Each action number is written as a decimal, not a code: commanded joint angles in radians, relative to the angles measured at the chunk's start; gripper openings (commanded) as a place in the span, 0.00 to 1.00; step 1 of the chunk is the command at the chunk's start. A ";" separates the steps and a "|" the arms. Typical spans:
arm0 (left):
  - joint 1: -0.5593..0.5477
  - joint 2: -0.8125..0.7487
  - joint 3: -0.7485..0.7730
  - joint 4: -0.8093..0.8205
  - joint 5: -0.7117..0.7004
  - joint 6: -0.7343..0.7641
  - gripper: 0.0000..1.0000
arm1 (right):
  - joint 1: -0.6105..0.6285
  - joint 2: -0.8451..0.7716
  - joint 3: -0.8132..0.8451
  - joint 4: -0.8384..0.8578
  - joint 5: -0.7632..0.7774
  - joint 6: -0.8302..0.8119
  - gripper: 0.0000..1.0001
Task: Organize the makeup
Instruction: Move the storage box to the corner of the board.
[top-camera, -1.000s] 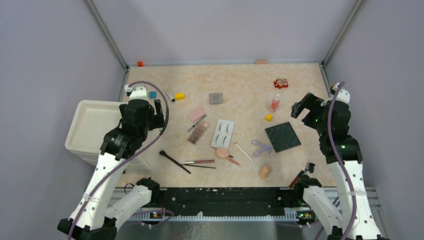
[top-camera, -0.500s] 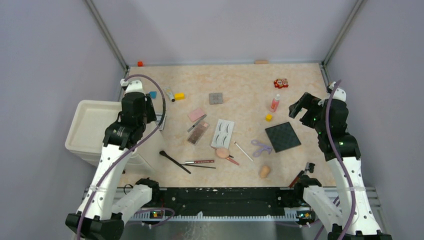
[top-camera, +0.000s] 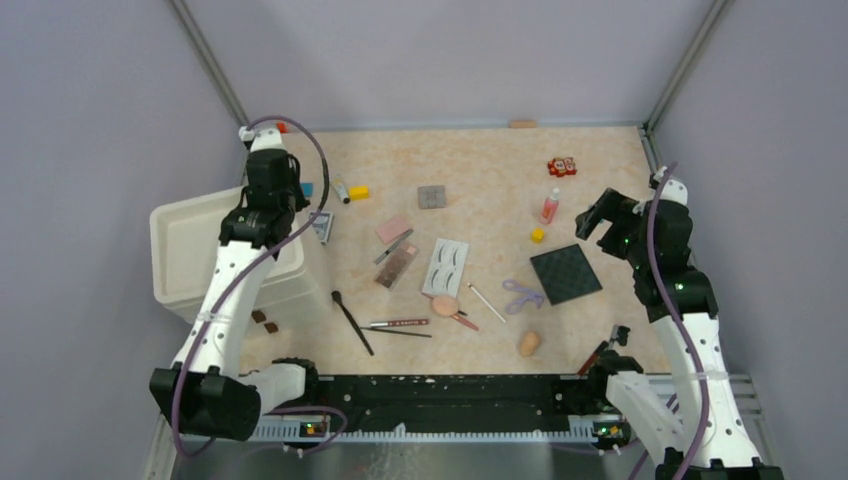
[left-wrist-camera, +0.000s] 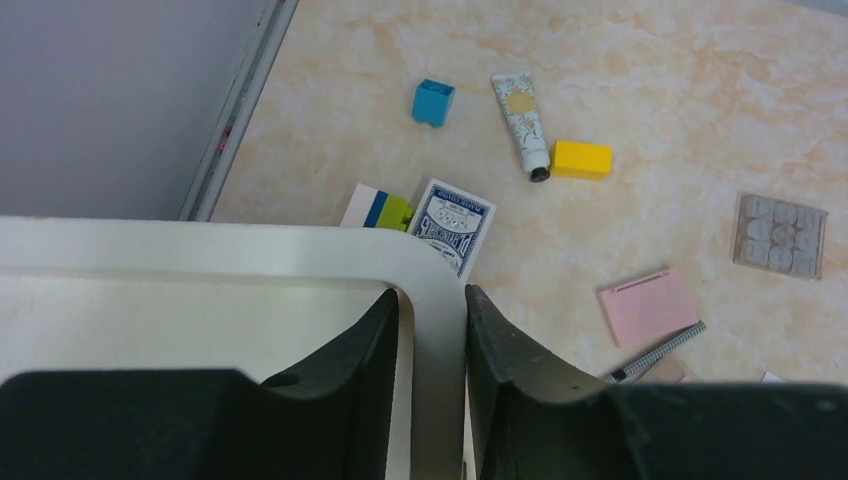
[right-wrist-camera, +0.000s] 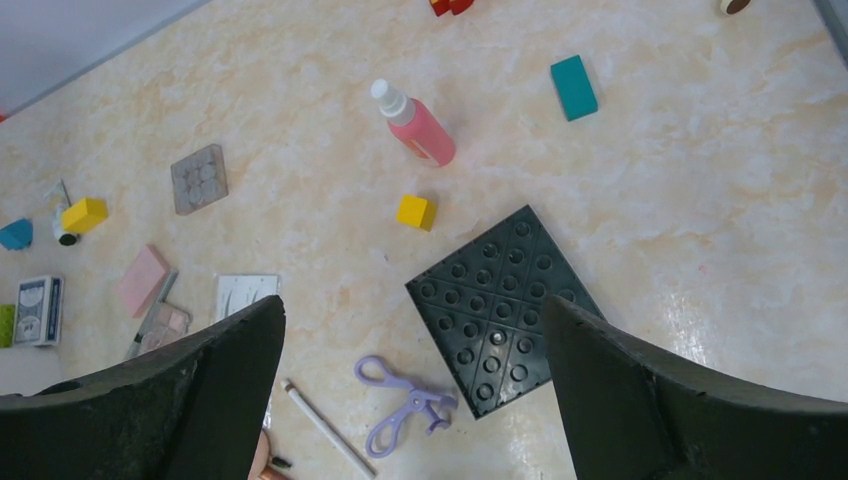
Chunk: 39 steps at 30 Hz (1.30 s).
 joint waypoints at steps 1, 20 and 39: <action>0.024 0.103 0.051 0.037 -0.030 -0.052 0.25 | -0.006 -0.016 -0.010 0.030 -0.018 0.000 0.96; 0.200 0.304 0.177 0.134 -0.188 -0.240 0.11 | -0.005 -0.045 -0.028 0.012 -0.019 0.004 0.95; 0.231 0.533 0.451 0.199 -0.322 -0.324 0.56 | -0.006 -0.081 -0.028 -0.033 0.000 0.032 0.92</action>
